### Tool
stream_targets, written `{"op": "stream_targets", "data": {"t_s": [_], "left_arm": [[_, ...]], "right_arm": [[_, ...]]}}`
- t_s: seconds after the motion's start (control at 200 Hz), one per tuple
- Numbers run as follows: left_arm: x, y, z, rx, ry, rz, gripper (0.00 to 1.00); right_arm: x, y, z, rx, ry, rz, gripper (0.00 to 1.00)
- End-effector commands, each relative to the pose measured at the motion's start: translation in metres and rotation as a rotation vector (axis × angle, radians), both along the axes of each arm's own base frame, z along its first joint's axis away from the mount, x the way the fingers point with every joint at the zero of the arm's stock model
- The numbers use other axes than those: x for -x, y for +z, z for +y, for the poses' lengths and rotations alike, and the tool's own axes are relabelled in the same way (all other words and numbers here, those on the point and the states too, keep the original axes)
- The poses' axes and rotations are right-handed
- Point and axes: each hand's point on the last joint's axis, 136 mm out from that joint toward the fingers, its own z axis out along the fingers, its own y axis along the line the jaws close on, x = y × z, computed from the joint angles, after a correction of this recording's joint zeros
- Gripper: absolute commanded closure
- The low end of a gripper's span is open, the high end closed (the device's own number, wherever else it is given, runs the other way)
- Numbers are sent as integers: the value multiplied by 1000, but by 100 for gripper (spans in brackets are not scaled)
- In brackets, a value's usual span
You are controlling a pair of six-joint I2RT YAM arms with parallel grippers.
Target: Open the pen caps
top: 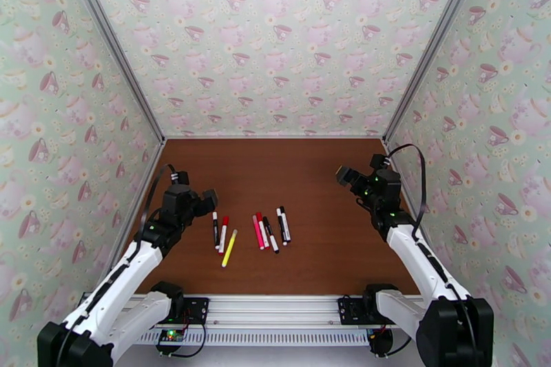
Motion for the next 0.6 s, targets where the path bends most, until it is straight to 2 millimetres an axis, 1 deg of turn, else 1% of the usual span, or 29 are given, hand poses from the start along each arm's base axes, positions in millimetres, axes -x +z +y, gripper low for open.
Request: {"op": "stream_targets", "data": {"t_s": [0.0,0.135,0.285,0.461,0.591], "left_arm": [[31,-39,-5,58,11,206,10],[37,-60,-11,88,14,301,21],[35,-76,-22,110,-17,394,35],[34,-94,-29,96,-47,484,41],[34,-106,-34,90,-73,518,44]], "right_arm": [[9,-8,21,-77,96,55,0],[16,-19,36,-52,146,95,0],[27,-29,63,-19,221,123,0],[39,-38,92,8,298,159,0],[45,-45,107,22,345,180,0]]}}
